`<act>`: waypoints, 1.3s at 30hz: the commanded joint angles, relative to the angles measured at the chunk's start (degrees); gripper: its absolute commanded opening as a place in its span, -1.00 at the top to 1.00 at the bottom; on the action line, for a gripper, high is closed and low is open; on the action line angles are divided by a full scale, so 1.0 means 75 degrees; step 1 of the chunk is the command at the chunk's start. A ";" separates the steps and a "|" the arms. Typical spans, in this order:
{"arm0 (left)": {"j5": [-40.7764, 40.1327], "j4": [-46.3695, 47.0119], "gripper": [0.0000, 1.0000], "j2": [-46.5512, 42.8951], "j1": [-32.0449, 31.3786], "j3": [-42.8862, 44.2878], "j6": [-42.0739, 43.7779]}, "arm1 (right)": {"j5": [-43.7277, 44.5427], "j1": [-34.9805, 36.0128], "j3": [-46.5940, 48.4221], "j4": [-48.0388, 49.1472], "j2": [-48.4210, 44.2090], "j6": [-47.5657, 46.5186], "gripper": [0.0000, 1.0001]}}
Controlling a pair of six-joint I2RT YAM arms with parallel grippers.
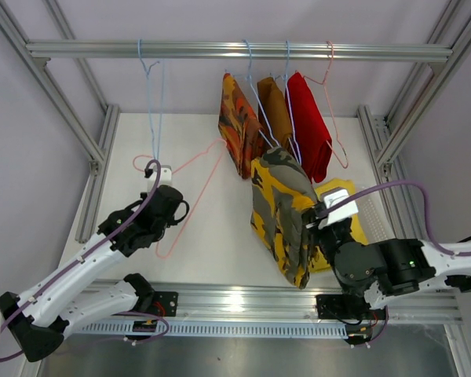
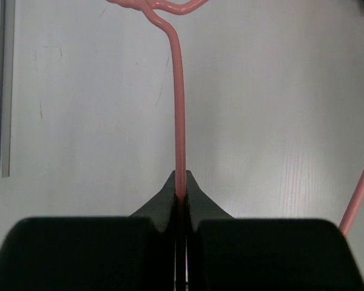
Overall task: Remove the trousers from the hanger
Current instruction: Remove the trousers from the hanger, then place the trousers in the bin.
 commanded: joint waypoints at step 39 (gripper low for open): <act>0.0136 0.0539 0.99 -0.0171 -0.0002 -0.0117 0.0101 | 0.0430 -0.1791 -0.0445 -0.2686 -0.3166 0.4240 -0.99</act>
